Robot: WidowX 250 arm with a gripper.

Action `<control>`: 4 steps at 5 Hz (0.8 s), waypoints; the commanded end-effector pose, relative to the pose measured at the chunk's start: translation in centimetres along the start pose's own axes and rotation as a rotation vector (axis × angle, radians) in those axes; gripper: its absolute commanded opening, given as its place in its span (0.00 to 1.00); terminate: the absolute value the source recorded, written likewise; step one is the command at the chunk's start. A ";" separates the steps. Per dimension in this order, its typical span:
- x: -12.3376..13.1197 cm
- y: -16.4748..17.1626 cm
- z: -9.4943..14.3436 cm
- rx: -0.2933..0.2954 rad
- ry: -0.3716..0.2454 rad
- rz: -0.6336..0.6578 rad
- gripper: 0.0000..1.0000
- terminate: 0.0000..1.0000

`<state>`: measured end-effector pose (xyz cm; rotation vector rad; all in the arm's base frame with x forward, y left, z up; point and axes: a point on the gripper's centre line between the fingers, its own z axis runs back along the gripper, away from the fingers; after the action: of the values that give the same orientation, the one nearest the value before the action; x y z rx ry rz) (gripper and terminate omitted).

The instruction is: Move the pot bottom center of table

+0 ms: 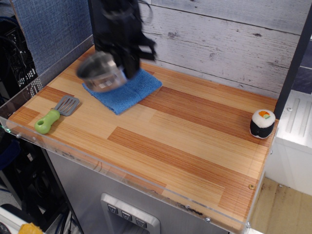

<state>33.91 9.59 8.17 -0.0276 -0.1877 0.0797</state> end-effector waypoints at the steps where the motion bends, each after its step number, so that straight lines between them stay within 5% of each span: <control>1: -1.2 -6.2 8.2 -0.021 -0.125 -0.130 0.00 0.00; 3: -5.4 -15.6 5.1 -0.033 -0.031 -0.350 0.00 0.00; 4: -6.7 -16.0 2.5 -0.026 0.019 -0.343 0.00 0.00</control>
<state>28.25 -7.14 8.75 -0.0162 -0.1267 -0.2596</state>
